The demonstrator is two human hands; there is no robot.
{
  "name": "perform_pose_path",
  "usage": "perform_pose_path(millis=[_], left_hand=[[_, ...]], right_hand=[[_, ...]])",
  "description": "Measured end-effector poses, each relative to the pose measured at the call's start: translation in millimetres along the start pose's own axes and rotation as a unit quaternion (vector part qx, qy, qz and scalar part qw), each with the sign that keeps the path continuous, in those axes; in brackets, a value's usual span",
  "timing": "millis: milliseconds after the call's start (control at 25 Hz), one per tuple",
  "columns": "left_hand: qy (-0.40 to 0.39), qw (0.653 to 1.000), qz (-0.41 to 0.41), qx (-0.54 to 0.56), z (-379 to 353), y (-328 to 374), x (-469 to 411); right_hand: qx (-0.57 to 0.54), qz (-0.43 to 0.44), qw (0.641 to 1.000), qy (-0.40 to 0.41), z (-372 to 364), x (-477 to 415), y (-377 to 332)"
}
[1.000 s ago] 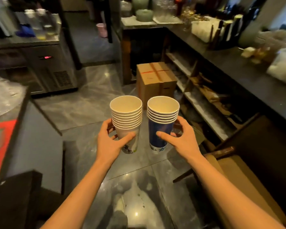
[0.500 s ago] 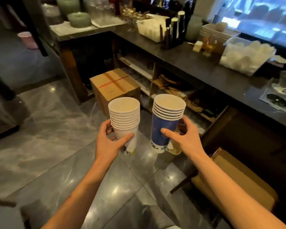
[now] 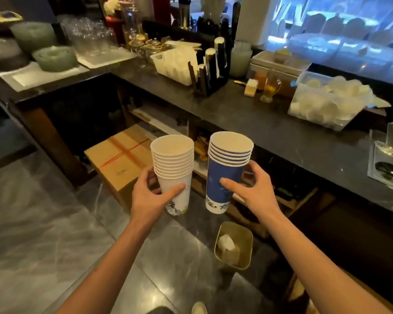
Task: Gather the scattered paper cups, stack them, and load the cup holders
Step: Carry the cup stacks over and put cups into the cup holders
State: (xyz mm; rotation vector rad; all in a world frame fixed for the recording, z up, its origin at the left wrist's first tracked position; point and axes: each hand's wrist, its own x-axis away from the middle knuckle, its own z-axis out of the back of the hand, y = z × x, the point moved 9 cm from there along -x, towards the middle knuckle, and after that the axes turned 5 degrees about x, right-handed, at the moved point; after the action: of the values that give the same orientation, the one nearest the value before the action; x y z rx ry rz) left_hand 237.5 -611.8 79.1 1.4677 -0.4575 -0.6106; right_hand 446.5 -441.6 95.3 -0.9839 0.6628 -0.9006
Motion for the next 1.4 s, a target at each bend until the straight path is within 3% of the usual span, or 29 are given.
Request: perform_pose_path(millis=[360,640,1000,1400], left_hand=[[-0.056,0.998,-0.034,-0.022,-25,-19,-249],[-0.130,0.991,-0.007,-0.009,-19,-31,-419],[-0.208,0.978,0.013,0.010,-68,-32,-551],[-0.320,0.947,0.009,-0.032,-183,-10,-659]], right_hand=[[-0.015,-0.047,0.997,0.055,-71,-202,-7],[-0.062,-0.067,0.993,0.079,-128,-319,-42],[-0.030,-0.062,0.987,0.142,-133,-433,-43],[-0.022,-0.042,0.994,0.100,-81,-567,-10]])
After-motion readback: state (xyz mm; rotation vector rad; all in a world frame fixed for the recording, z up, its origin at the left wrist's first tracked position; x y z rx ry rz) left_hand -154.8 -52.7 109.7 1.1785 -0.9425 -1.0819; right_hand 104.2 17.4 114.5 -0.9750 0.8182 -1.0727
